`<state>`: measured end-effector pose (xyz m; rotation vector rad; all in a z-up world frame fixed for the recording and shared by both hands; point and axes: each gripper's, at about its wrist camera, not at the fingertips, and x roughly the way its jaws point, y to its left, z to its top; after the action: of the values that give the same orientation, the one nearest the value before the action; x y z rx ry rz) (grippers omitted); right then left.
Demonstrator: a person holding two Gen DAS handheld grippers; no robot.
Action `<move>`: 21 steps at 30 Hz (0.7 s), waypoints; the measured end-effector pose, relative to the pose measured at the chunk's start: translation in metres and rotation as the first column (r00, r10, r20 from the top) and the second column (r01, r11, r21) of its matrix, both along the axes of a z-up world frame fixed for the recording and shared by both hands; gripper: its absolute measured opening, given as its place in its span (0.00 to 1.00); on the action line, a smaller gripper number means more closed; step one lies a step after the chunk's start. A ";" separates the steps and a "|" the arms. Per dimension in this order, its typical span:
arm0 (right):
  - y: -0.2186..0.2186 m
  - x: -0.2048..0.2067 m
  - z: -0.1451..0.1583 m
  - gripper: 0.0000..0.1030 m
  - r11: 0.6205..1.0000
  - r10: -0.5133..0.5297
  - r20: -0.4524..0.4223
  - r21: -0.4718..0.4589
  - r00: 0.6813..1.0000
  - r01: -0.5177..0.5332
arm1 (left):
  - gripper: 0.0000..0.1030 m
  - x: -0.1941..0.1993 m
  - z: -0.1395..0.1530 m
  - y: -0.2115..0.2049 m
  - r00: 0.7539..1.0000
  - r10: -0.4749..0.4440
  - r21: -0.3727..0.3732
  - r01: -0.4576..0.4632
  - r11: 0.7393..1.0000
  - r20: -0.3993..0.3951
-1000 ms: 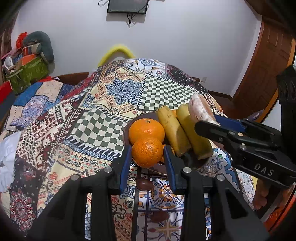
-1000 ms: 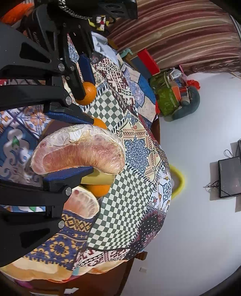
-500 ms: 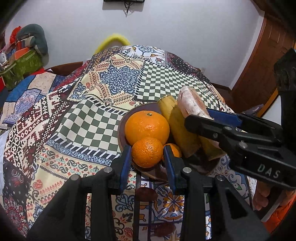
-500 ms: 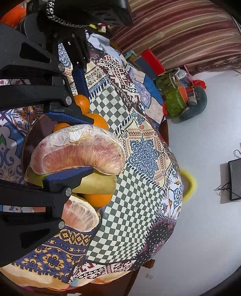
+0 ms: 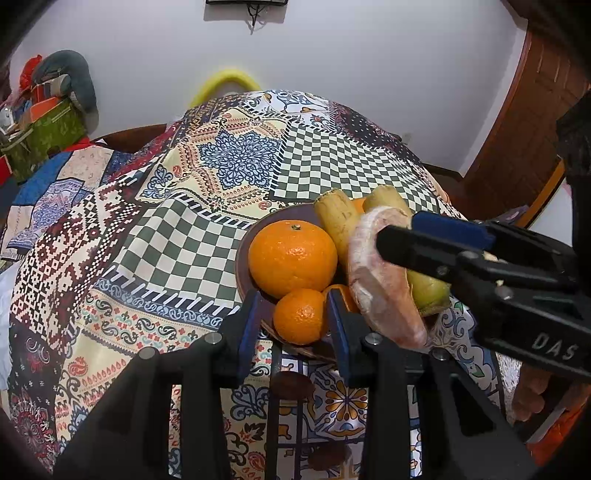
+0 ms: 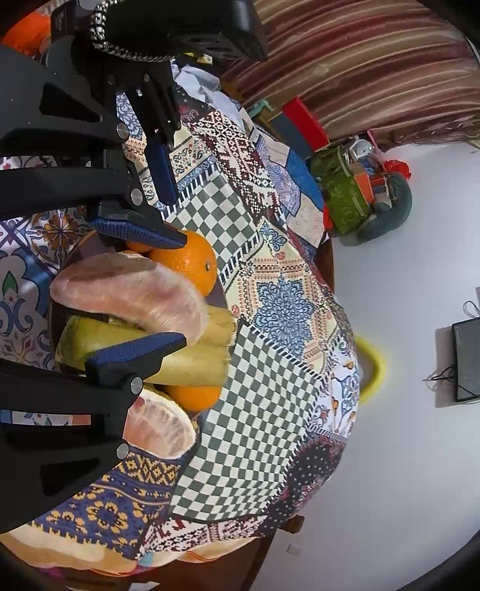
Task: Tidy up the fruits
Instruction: 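Lower the pomelo segment onto the plate with the right tool while the left places the orange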
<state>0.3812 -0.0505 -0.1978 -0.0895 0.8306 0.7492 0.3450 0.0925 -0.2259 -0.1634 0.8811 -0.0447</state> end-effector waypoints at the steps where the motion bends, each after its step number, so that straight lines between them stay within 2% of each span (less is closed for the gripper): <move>1: -0.001 -0.002 0.003 0.42 1.000 -0.001 0.011 -0.003 1.000 0.002 | 0.34 -0.002 0.001 0.000 1.000 0.002 -0.002 -0.002 1.000 0.001; 13: -0.020 -0.029 0.028 0.42 1.000 -0.029 0.064 -0.005 0.998 0.029 | 0.34 -0.037 0.038 -0.005 0.998 0.005 0.037 -0.007 0.999 0.063; 21: -0.026 -0.056 0.031 0.43 1.000 -0.028 0.066 -0.011 0.997 0.029 | 0.34 -0.066 0.049 0.003 0.997 0.031 0.039 -0.034 0.999 0.067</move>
<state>0.3257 -0.0767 -0.1665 -0.1123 0.7727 0.7113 0.2785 0.0952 -0.1765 -0.1380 0.8123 -0.0018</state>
